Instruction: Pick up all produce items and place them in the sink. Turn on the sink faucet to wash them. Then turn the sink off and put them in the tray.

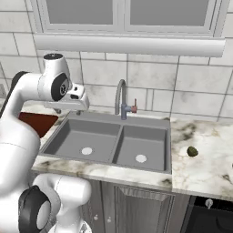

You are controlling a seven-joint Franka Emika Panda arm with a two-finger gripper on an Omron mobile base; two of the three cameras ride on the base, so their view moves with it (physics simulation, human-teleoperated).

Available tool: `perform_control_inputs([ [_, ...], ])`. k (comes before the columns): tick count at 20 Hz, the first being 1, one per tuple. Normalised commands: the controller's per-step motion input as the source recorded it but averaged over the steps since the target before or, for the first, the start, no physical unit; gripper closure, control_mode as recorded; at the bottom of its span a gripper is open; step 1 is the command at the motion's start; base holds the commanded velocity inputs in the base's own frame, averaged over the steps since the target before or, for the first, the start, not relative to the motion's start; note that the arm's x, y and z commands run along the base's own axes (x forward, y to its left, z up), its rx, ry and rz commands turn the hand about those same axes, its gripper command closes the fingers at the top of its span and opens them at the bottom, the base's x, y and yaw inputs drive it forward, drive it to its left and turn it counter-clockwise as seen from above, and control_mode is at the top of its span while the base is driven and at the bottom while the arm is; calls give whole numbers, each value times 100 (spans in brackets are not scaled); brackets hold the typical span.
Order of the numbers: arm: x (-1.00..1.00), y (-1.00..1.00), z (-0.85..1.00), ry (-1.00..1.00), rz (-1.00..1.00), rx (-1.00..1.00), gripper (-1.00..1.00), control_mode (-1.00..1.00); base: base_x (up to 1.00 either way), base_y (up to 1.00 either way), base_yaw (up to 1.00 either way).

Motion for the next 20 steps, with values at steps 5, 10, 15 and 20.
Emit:
perform_control_inputs([
  [5, -16, 50, -21, 7, 0, -4, -100, -100, 0, 0, 0],
  [10, -5, 66, -20, 2, -1, -2, -100, -100, 0, 0, 0],
  [15, 0, 87, -26, 1, -2, 0, -100, -100, 0, 0, 0],
  [20, -37, 54, -43, 2, 0, 0, -100, -100, 0, 0, 0],
])
